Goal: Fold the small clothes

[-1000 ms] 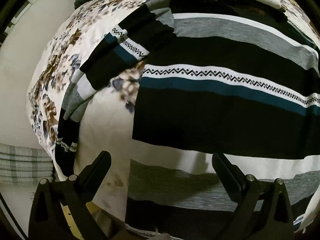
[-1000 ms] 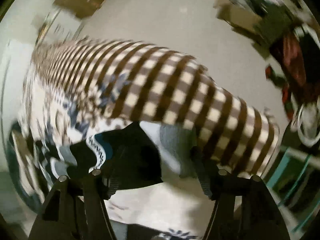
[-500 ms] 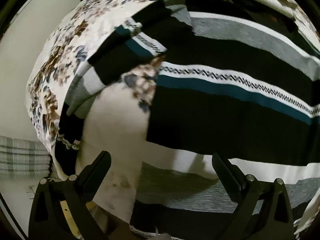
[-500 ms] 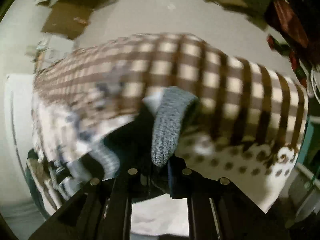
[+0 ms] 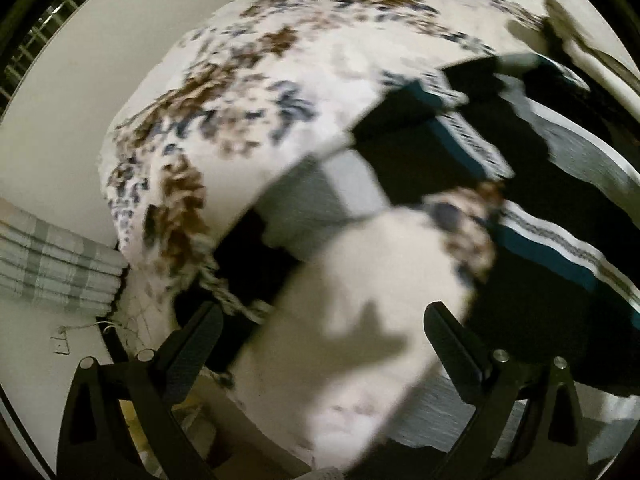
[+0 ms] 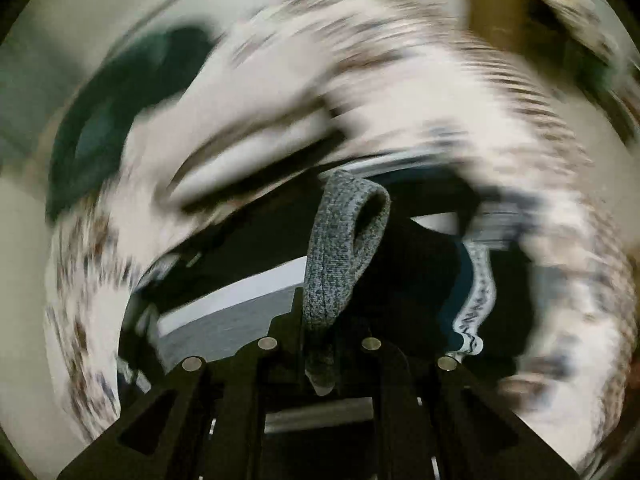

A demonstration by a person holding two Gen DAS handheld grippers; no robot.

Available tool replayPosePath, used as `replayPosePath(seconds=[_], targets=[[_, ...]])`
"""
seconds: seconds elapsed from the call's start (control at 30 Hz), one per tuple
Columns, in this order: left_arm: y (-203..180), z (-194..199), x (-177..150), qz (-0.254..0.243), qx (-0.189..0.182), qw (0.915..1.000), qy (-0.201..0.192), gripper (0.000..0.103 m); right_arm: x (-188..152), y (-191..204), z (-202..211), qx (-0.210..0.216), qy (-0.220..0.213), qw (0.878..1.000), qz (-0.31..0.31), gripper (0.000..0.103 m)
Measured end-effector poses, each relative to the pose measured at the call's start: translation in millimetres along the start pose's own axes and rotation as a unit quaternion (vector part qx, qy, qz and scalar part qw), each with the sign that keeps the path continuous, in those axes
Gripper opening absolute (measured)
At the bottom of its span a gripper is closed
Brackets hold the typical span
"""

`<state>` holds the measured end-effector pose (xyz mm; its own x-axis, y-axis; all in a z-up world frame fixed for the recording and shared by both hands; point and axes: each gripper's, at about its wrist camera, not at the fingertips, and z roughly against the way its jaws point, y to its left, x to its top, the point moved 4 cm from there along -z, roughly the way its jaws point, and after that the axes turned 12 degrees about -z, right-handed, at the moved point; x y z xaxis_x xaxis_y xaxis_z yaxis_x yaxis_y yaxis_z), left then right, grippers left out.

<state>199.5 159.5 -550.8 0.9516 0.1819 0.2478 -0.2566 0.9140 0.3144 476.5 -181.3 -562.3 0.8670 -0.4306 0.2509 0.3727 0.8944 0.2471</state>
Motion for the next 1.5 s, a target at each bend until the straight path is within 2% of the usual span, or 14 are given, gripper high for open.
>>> replayPosePath(seconds=[0.1,0.23,0.33,0.4,0.47,0.6,0.7,0.87,0.97,1.07,1.1,1.17,1.2,1.5], targets=[[25,-8,0,0.016,0.006,0.9998,0.003,0.103,-47,91,-61,-0.022,0.052,0.994,0.091,0.011],[49,-17,-2,0.032,0.009,0.9994,0.007,0.103,-104,154,-103,-0.064,0.074,0.977,0.188,0.011],[68,-23,-6,0.049,0.004,0.9987,0.015,0.103,-110,140,-118,-0.065,0.115,0.977,0.168,0.018],[83,-26,-11,0.063,0.0,0.9978,0.019,0.103,-109,122,-106,-0.018,0.138,0.982,0.124,0.036],[101,-30,-20,0.086,-0.015,0.9958,0.028,0.103,-108,96,-78,0.03,0.14,0.987,0.078,0.065],[134,-41,-42,0.13,-0.044,0.9894,0.048,0.103,-113,43,-29,0.058,0.132,0.989,0.028,0.071],[158,-53,-61,0.171,-0.066,0.9815,0.056,0.103,-122,1,-11,0.036,0.133,0.99,0.015,0.072],[166,-87,-80,0.202,-0.104,0.9705,0.081,0.103,-143,-41,-30,-0.01,0.163,0.986,-0.02,0.072],[160,-119,-88,0.226,-0.14,0.9574,0.113,0.102,-157,-61,-42,-0.026,0.181,0.982,-0.042,0.072],[152,-140,-88,0.239,-0.166,0.9491,0.12,0.073,-166,-63,-49,-0.035,0.187,0.981,-0.041,0.072],[151,-142,-85,0.245,-0.178,0.9467,0.111,0.056,-168,-62,-51,-0.04,0.188,0.981,-0.035,0.072],[155,-131,-76,0.245,-0.161,0.9521,0.086,0.014,-172,-58,-52,-0.044,0.186,0.981,-0.022,0.072],[157,-123,-71,0.243,-0.159,0.9538,0.078,0.008,-173,-56,-52,-0.043,0.186,0.981,-0.016,0.072],[244,-23,4,0.274,-0.126,0.949,-0.091,0.008,-168,-39,-38,-0.027,0.166,0.986,0.008,0.072]])
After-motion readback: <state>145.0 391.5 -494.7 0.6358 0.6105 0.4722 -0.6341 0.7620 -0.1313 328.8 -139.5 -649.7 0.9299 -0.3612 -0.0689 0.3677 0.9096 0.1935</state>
